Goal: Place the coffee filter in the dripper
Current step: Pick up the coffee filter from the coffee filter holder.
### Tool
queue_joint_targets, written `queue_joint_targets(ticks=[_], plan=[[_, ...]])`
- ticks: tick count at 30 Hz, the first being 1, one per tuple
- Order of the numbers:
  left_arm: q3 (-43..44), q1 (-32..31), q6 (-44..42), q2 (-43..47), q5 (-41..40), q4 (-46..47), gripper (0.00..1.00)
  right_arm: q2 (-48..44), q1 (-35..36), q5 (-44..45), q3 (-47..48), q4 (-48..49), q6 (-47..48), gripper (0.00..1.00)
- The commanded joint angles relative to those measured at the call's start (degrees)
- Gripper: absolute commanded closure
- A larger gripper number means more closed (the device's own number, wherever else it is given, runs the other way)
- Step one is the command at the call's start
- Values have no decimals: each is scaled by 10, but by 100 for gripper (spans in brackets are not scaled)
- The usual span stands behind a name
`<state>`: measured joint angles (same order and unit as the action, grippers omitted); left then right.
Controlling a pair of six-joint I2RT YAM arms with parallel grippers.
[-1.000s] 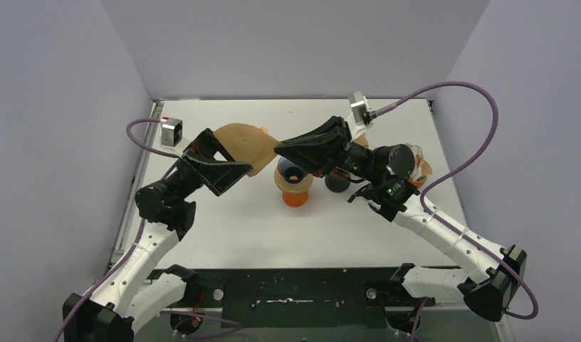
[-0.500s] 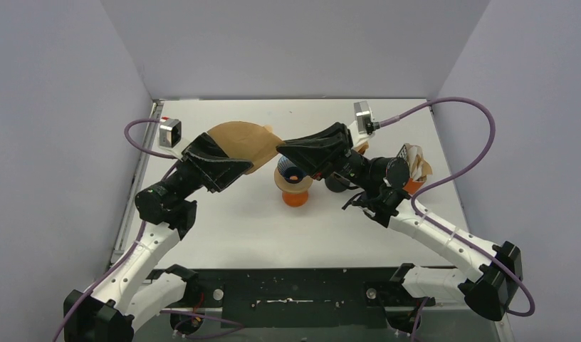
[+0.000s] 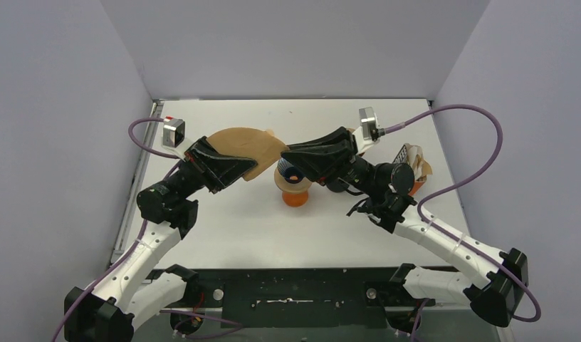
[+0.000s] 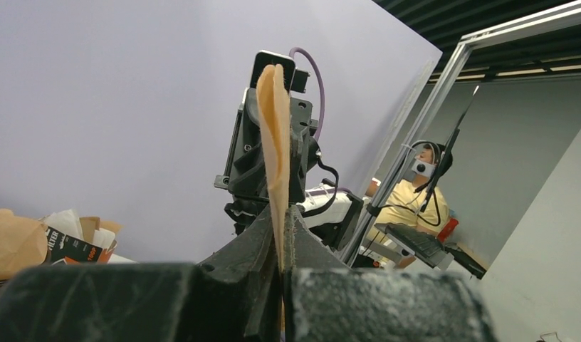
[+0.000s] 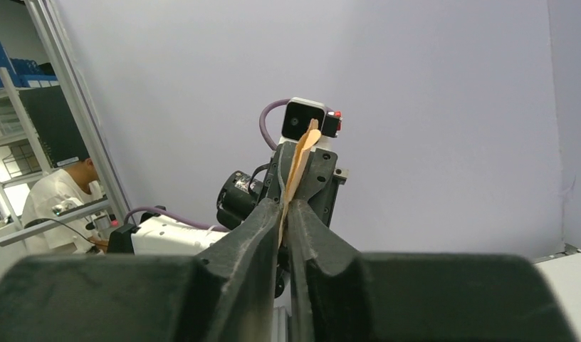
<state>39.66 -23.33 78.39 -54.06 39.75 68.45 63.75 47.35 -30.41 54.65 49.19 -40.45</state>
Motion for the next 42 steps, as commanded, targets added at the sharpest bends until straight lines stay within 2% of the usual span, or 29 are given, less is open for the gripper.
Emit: queue_joint_targets(ticks=[1,5,8,14,18,27,33,42], plan=[[11,-2,-9,2,14,32,100,-45,2,11,-4,-17,40,81],[12,-3,-31,5,32,13,100,-77,1,19,-2,-92,76,65],[12,-4,-56,5,53,-14,100,-99,1,22,18,-179,115,58],[1,-4,-105,5,104,-54,100,-126,1,33,76,-367,188,51],[0,-5,-135,3,140,-75,100,-130,0,17,112,-447,209,47],[12,-8,-220,6,207,-176,100,-126,1,-37,189,-617,284,47],[21,-36,-312,3,224,-272,100,-108,0,-107,227,-723,332,47],[28,-58,-372,-4,242,-347,100,-103,0,-118,220,-770,289,48]])
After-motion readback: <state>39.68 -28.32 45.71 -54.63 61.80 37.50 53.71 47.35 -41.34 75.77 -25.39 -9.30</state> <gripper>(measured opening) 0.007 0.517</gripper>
